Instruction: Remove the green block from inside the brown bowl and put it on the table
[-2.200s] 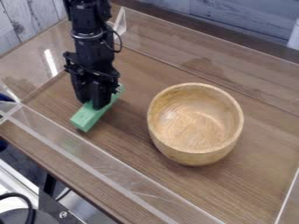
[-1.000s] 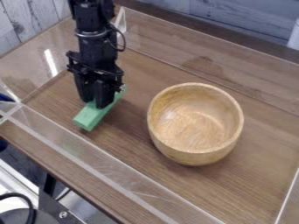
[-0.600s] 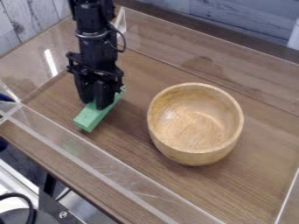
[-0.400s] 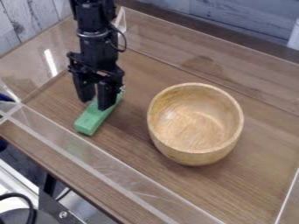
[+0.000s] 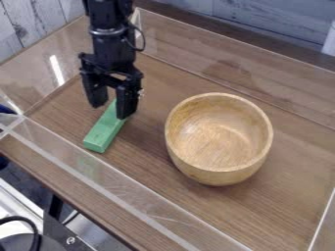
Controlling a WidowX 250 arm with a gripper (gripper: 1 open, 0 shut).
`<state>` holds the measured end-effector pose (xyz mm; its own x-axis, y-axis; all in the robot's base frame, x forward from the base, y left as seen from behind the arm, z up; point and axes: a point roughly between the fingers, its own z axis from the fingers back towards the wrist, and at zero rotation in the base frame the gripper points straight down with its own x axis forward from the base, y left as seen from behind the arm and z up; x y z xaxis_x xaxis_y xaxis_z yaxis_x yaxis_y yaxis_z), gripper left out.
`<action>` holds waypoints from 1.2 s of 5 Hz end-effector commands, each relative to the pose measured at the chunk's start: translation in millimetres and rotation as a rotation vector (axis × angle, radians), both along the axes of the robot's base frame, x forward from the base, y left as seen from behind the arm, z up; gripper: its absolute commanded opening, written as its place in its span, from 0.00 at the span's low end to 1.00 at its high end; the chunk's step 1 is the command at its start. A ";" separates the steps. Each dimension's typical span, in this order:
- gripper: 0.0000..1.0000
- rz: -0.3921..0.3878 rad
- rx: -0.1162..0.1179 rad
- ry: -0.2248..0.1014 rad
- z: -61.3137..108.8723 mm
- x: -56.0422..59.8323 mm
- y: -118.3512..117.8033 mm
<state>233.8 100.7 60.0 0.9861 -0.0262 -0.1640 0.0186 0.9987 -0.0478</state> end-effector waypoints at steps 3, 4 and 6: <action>1.00 -0.018 0.030 -0.115 33.4 18.8 -5.4; 1.00 -0.020 0.031 -0.119 33.3 19.8 -6.6; 1.00 -0.024 0.034 -0.126 34.0 22.0 -9.4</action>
